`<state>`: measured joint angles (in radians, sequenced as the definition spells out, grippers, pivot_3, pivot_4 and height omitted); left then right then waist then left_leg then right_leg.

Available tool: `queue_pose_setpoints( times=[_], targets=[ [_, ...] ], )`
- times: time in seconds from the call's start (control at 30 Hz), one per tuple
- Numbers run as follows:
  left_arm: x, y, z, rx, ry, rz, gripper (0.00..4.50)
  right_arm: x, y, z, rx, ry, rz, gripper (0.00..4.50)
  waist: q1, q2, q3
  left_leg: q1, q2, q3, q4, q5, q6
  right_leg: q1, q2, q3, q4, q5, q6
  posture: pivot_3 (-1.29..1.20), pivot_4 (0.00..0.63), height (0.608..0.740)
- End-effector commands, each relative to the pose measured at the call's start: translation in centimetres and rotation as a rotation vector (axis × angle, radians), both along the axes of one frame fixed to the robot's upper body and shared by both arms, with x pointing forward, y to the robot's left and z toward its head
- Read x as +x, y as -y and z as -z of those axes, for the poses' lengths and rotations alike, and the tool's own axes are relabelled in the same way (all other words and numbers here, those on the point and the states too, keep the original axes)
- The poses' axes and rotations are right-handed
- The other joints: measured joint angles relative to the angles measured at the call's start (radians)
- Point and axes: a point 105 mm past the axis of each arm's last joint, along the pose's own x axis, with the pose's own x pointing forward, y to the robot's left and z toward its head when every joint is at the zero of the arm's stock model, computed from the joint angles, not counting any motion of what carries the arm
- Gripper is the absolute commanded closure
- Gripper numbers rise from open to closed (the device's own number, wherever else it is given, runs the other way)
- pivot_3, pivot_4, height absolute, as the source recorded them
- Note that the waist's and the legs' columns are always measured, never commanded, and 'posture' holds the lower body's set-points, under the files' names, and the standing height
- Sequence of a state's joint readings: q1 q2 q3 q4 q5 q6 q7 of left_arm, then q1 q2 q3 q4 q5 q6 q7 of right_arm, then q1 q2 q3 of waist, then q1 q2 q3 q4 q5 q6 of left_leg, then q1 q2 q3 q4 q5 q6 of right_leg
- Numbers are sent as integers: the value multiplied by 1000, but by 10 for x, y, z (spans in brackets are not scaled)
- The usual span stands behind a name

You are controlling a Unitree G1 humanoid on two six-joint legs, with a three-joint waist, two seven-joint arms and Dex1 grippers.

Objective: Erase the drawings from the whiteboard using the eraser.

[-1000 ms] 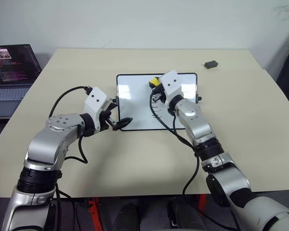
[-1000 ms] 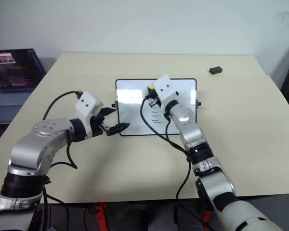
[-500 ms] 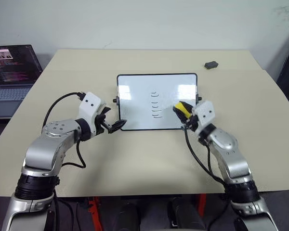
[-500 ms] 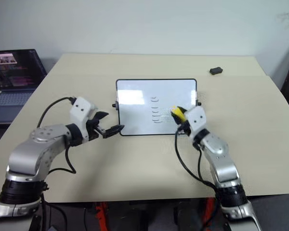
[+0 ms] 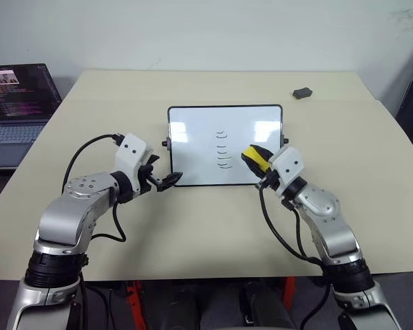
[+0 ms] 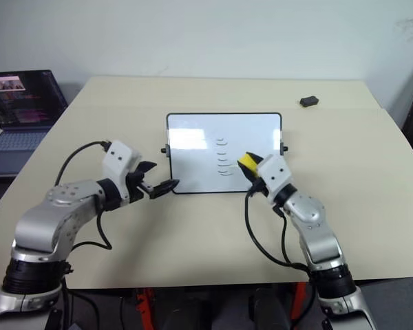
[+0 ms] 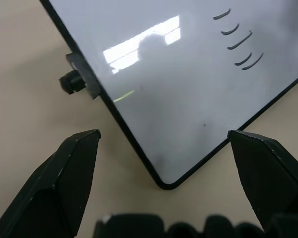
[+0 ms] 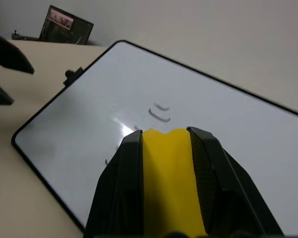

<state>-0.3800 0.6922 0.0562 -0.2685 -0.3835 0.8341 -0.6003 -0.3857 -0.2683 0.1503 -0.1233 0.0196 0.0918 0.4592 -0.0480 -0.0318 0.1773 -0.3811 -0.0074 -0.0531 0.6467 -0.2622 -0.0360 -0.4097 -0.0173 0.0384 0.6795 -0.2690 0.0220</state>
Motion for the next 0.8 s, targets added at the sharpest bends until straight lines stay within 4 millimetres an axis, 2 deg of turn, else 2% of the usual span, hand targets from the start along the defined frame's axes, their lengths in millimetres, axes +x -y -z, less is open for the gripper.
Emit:
queue_pose_setpoints(
  times=[0.03, 0.23, 0.43, 0.57, 0.8],
  targets=[
    [-1, -3, -16, 7, 51, 1, 0, 20, -6, -23, -22, 101, 3, 3515, -3, 0, 0, 1, 0, 1, 0, 0, 0, 0, 0, 1, 0, 0, 0, 0, 150, 740],
    [0, -1, -21, 21, 53, 26, 0, 59, -33, -36, -71, 180, 3, 3515, -7, 0, 0, 1, 0, 1, 0, 0, 0, 0, 0, 0, 0, 0, 0, 0, 150, 740],
    [-4, -1, -20, 37, 46, 54, 0, 79, -53, -43, -85, 214, 11, 3515, -8, 0, 0, -1, 0, 1, 0, 0, 0, -1, -1, 1, -1, 0, 0, 0, 150, 740],
    [-7, -1, -20, 38, 43, 64, 0, 86, -59, -22, -100, 145, 6, 3515, -9, 0, 0, -1, 0, 1, 0, 0, 0, -1, -1, 1, -1, 0, 0, 0, 150, 740],
    [-9, -2, -21, 38, 48, 69, 0, 75, -66, 50, -213, -47, -70, 3515, -9, -1, 0, 3, 0, 1, 0, 0, 0, 2, 0, 1, 1, 0, 0, 0, 150, 740]
  ],
)
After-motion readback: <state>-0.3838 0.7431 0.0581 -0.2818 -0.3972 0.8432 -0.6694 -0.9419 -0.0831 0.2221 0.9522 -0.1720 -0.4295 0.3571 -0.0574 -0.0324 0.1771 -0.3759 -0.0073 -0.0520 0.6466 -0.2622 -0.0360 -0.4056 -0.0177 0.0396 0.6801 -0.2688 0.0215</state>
